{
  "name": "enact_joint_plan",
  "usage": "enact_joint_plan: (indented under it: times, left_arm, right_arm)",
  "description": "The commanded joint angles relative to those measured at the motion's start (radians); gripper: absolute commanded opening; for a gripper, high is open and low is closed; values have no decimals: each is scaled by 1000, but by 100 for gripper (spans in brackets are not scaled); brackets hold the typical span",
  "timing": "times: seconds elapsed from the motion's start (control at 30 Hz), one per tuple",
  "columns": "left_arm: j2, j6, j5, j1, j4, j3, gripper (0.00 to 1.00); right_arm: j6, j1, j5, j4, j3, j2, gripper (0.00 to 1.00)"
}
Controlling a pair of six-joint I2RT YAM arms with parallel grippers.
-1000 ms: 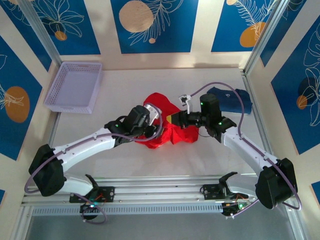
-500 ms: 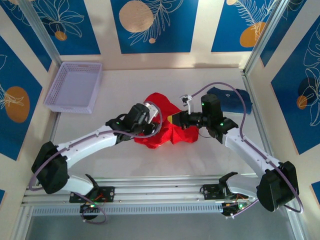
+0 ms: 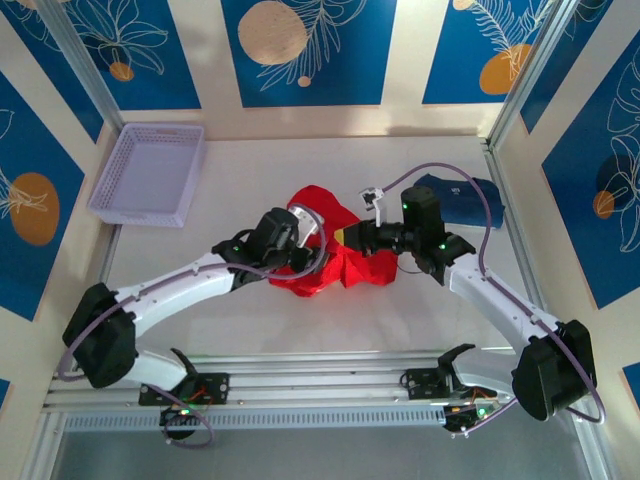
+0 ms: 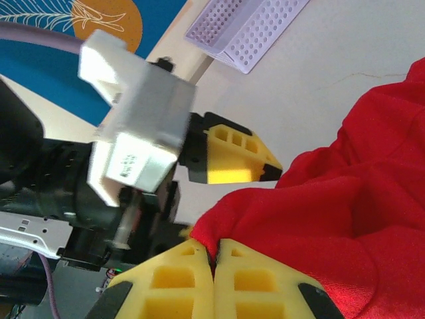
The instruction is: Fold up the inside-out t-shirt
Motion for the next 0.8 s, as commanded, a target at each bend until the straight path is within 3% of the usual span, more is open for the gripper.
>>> enact_joint_plan:
  times: [0.0,0.1,0.17,0.23,0.33,0.5,0.77]
  left_arm:
    - [32,23,-34,22,12,47,46]
    - [-4,30,119,48,16,29,25]
    - [-56,28,308,73,9,11,15]
    - [-109,13,490,93,14,-12,10]
    - [-179,-61,616,112,37,-40,0]
    - [-241,-190,639,160,73,-78,0]
    - [-241,-206,620,193,30,-63,0]
  right_arm:
    - [-33,7,-3,-33,30,-20,0]
    - [-85,9,131,-134,54,-31,0]
    - [-127,22,269,-225,87,-31,0]
    - [-172,43,349,-266,103,-31,0]
    - [-221,71,417,-302,124,-23,4]
    - [-223,101,562,-380,166,8,15]
    - [-204,111,670,-515,197,-4,27]
